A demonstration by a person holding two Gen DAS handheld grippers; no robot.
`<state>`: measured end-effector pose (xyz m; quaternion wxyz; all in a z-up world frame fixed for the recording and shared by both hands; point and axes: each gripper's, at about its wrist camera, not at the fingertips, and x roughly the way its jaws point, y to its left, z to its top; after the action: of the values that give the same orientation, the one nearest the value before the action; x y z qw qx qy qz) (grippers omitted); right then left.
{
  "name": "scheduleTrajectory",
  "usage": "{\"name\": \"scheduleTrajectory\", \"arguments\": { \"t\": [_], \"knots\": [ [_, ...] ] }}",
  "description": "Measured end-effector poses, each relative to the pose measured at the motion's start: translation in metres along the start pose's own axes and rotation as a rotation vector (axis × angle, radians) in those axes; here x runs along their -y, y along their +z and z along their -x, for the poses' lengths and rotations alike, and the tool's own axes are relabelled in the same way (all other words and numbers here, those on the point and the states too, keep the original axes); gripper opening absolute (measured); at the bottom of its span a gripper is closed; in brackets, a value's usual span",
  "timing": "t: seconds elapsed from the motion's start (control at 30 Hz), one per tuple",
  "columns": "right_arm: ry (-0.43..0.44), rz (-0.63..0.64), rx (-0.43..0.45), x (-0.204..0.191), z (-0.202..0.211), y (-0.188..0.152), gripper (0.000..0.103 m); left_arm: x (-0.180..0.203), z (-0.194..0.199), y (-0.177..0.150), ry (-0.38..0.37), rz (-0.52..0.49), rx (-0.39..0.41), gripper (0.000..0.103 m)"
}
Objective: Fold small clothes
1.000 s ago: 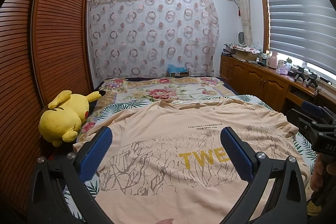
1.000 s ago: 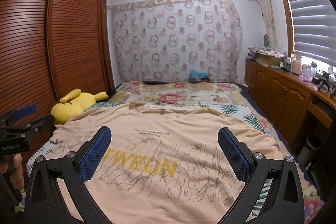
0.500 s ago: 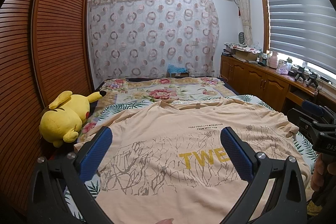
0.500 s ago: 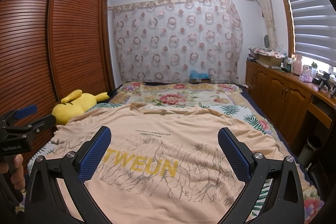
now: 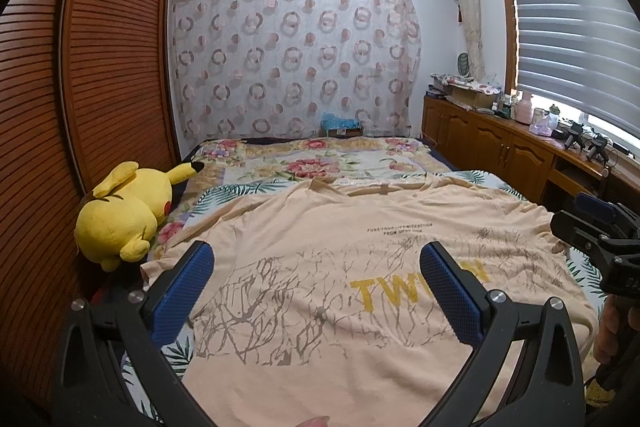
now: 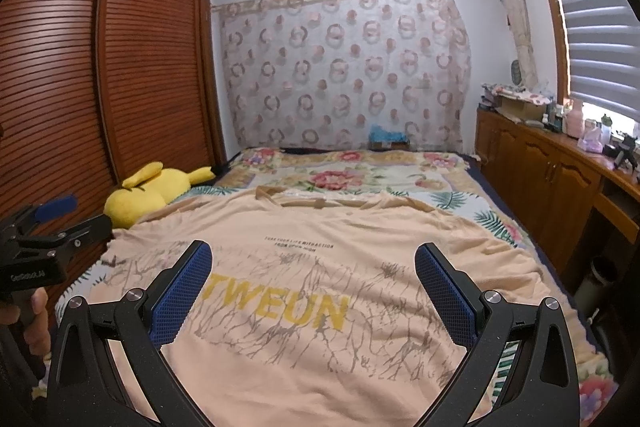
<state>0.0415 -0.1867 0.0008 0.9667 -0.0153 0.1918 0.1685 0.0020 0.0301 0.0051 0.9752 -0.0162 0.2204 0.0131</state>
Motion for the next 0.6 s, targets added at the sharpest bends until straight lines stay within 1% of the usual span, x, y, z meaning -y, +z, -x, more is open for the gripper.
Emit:
{"name": "scheduleTrajectory", "arguments": {
  "t": [0.13, 0.47, 0.6],
  "knots": [
    [0.019, 0.006, -0.020, -0.004, -0.009, -0.004, 0.103, -0.007, -0.008, -0.009, 0.007, 0.004, -0.017, 0.103],
    [0.071, 0.032, -0.084, -0.016, -0.033, -0.010, 0.103, -0.047, -0.028, -0.026, 0.028, 0.021, -0.084, 0.103],
    [0.094, 0.045, -0.109, -0.020, -0.044, -0.014, 0.103, -0.060, -0.036, -0.033, 0.049, 0.018, -0.108, 0.103]
  ]
}}
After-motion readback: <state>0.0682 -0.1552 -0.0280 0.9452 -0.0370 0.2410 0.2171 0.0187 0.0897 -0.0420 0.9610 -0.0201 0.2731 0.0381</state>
